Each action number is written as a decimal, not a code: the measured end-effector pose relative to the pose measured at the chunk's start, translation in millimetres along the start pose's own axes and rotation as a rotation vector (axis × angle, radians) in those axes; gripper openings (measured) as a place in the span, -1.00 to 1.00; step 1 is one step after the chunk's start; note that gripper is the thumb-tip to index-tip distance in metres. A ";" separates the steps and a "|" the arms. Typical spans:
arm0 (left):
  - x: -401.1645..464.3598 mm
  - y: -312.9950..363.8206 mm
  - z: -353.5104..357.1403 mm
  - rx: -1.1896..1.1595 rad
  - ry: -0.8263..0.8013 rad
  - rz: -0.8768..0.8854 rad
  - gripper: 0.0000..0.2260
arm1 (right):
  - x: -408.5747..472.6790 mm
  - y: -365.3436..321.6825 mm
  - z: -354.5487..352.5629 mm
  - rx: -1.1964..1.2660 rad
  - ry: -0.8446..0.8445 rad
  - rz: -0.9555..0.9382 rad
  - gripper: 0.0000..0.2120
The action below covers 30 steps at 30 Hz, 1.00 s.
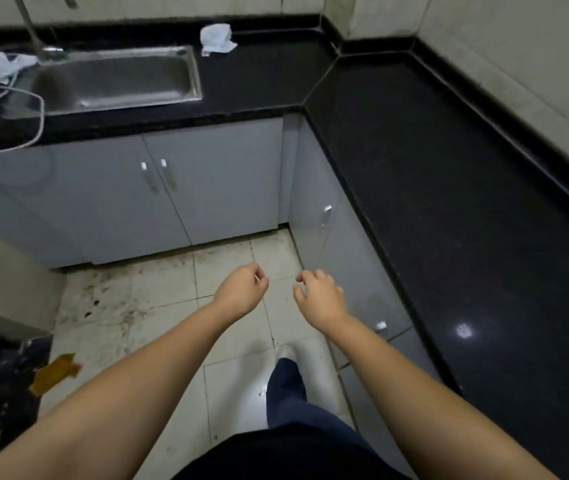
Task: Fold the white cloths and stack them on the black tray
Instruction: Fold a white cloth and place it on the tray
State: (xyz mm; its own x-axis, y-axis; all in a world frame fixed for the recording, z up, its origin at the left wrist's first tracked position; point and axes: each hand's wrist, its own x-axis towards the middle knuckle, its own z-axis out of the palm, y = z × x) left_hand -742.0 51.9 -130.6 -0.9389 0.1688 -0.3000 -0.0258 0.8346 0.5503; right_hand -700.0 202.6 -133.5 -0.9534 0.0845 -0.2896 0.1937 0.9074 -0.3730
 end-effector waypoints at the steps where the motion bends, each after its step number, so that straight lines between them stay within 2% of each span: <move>1: 20.1 2.6 -4.9 0.004 -0.006 -0.006 -0.83 | 21.7 0.0 -7.9 -0.008 -0.003 -0.004 -0.66; 5: 97.1 17.2 -30.8 0.008 -0.032 -0.036 -0.82 | 108.3 0.9 -51.2 -0.044 -0.019 -0.005 -0.66; 12: 215.0 22.4 -91.4 -0.093 0.040 -0.066 -0.91 | 244.5 -25.8 -96.2 -0.049 -0.036 -0.034 -0.70; 17: 324.5 23.2 -134.0 -0.105 0.027 -0.015 -0.85 | 351.8 -60.5 -116.9 -0.038 -0.002 -0.045 -0.70; 25: 511.2 13.1 -248.2 -0.064 0.057 0.094 -0.92 | 537.3 -148.5 -164.6 0.035 0.105 -0.043 -0.74; 30: 607.9 6.3 -297.3 -0.083 0.072 0.070 -0.85 | 619.1 -172.6 -192.4 0.043 0.079 -0.047 -0.74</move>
State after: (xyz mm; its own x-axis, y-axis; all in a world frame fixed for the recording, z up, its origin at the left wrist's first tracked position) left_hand -1415.0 3.9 -77.8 -0.9614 0.1848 -0.2038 0.0153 0.7755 0.6311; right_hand -1368.2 177.5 -78.8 -0.9766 0.0762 -0.2013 0.1568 0.8926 -0.4228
